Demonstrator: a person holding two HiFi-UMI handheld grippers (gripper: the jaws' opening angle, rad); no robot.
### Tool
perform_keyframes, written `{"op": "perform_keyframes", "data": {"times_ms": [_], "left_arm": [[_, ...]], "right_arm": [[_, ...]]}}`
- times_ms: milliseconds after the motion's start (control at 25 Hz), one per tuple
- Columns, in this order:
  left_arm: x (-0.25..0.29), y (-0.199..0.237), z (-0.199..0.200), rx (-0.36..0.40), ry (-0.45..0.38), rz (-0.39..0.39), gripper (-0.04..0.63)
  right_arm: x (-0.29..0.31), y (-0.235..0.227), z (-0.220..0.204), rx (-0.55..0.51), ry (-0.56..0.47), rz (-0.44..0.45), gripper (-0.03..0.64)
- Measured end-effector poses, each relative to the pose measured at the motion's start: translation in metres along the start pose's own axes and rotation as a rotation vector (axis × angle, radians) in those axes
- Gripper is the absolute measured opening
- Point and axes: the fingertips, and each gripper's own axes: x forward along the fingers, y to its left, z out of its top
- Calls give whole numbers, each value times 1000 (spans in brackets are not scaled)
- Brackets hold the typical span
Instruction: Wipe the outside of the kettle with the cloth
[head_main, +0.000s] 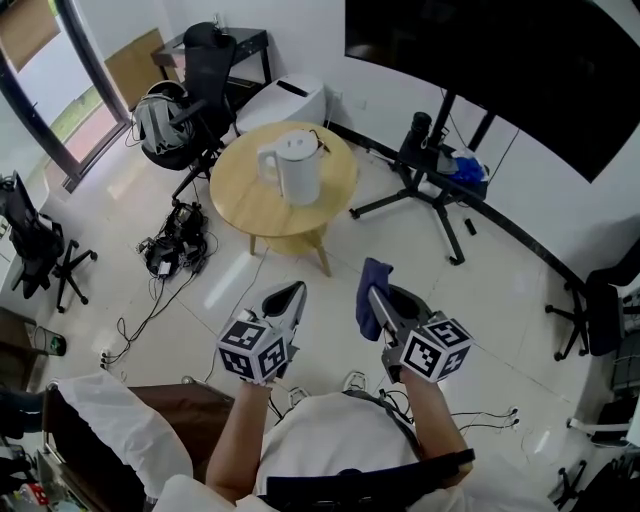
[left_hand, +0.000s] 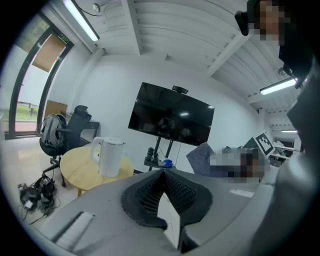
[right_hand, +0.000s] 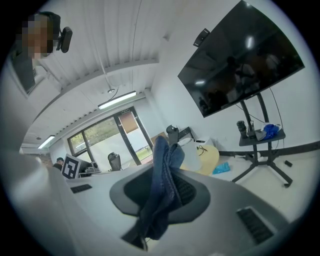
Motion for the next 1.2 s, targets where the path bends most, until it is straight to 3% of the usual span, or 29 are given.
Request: {"op": "perform_keyframes", "data": {"times_ms": [320, 640, 840, 1200], "left_arm": [[21, -14, -6, -14, 2, 7, 2], [39, 4, -7, -31, -3, 1, 2], [60, 51, 11, -14, -16, -13, 2], [113, 184, 70, 19, -17, -50, 34]], "right_arm": [[-5, -23, -1, 15, 19, 65, 81], [17, -41, 1, 16, 56, 99, 80], [62, -50, 16, 3, 58, 94, 81], [196, -56, 61, -19, 65, 56, 80]]}}
